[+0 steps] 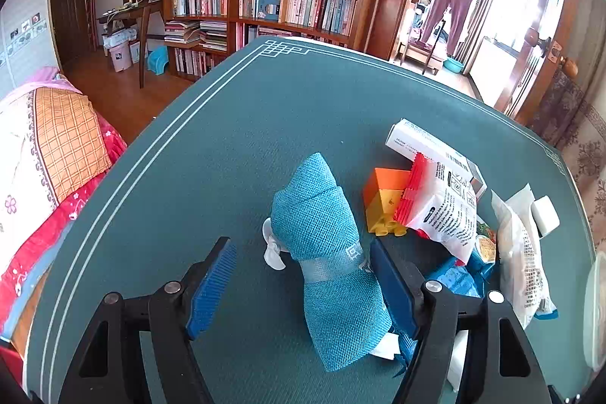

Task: Organize objects
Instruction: 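Grasp the teal cloth bundle with the left gripper while the right gripper grasps the white sponge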

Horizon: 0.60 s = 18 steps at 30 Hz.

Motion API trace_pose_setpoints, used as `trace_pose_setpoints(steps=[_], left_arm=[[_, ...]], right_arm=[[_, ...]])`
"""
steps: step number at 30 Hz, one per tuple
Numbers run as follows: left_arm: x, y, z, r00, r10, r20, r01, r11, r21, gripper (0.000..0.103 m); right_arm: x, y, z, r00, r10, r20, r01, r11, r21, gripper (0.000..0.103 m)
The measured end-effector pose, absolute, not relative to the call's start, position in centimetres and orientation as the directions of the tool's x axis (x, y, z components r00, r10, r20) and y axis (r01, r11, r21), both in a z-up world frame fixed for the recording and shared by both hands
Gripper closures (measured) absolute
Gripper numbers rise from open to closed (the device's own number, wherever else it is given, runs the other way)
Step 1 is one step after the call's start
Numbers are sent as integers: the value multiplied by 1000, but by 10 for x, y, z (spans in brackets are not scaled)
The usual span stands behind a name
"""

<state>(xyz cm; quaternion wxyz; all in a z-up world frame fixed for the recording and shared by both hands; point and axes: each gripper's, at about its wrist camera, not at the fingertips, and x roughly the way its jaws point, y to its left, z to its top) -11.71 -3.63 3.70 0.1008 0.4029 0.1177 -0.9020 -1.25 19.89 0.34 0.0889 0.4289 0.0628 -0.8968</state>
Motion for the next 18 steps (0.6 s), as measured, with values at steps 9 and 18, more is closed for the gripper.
trace_pose_setpoints(steps=[9, 18], left_arm=[[-119, -35, 23, -659, -12, -752, 232, -954, -188, 33], [-118, -31, 19, -659, 30, -752, 187, -961, -202, 63]], right_arm=[[-12, 194, 7, -617, -103, -780, 212, -977, -38, 0], [-12, 195, 5, -618, -101, -780, 211, -977, -40, 0]])
